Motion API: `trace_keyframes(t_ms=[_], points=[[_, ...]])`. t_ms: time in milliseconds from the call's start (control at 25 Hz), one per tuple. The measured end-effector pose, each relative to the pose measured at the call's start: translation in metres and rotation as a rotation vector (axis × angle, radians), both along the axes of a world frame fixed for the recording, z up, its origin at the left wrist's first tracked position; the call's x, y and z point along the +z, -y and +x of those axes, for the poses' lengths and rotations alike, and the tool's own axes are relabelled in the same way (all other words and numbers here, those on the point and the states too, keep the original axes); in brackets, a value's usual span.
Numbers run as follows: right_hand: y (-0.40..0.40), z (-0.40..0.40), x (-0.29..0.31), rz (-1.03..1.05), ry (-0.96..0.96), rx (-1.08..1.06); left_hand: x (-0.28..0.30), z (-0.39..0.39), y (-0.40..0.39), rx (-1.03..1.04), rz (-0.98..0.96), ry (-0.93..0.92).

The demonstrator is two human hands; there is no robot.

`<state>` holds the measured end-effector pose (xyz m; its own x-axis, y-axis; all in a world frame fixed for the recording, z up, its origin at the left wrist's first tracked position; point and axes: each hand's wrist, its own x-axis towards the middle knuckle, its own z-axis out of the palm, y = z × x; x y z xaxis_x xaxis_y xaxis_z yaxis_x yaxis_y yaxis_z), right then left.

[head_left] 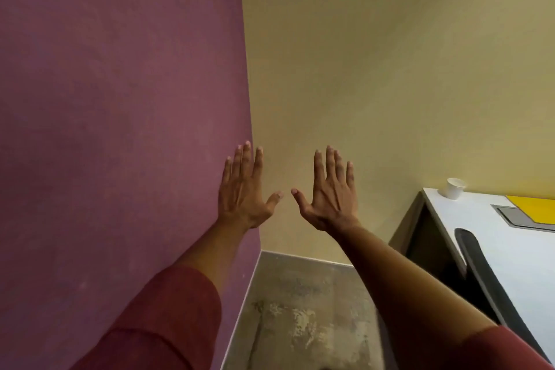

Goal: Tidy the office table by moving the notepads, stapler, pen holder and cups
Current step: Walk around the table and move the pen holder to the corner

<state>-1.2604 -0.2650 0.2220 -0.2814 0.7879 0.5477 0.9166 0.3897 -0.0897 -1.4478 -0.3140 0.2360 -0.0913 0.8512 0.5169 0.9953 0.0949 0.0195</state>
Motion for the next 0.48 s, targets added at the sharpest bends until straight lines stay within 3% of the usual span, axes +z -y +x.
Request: trace_keyframes(t_ms=[480], points=[[-0.184,0.075,-0.024,-0.047,-0.007,-0.347,-0.021,0.067,-0.254,-0.315,-0.041,-0.024]])
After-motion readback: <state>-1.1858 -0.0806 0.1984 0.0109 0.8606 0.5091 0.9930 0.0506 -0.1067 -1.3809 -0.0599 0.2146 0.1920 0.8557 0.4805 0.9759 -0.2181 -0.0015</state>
